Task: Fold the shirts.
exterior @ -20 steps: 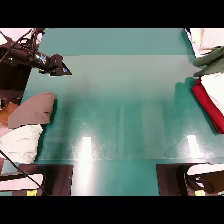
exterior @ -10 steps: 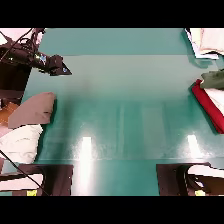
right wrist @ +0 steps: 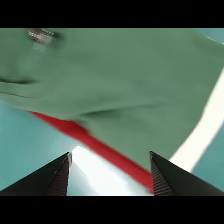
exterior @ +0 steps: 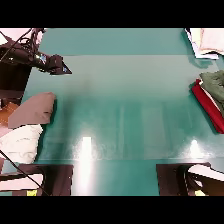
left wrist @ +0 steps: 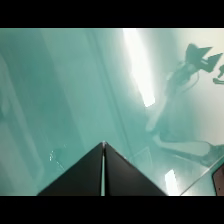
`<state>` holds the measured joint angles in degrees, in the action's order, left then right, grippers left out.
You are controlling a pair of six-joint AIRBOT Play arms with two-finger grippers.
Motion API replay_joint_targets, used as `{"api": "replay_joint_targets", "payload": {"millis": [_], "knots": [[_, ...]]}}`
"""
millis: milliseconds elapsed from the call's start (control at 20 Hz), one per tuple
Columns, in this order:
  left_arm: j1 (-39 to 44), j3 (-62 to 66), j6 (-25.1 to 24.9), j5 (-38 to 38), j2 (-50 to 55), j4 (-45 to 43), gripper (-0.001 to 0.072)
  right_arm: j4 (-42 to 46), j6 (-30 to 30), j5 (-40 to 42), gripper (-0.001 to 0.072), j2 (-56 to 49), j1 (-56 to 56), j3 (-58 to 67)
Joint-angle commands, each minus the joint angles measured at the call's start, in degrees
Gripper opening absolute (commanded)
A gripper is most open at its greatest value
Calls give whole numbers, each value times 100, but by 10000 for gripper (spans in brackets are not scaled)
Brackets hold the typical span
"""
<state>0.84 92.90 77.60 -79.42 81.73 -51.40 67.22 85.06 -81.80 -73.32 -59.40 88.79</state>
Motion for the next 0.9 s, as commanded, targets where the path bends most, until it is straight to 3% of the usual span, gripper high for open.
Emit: {"api": "replay_joint_targets", "payload": {"millis": [0,350,400,500,850], "knots": [[0,4,0,61,-2,20,25,-1126,59,321,551,387,214,-92],[0,4,-2,103,-2,31,25,-1331,57,413,550,1158,2426,-92],[0,4,-2,101,-2,37,25,-1329,57,413,489,1220,2767,-92],[0,4,-2,103,-2,44,24,-1318,52,411,32,1335,3445,-92],[0,4,-2,103,-2,44,25,-1318,50,459,21,1405,4756,-92]]}}
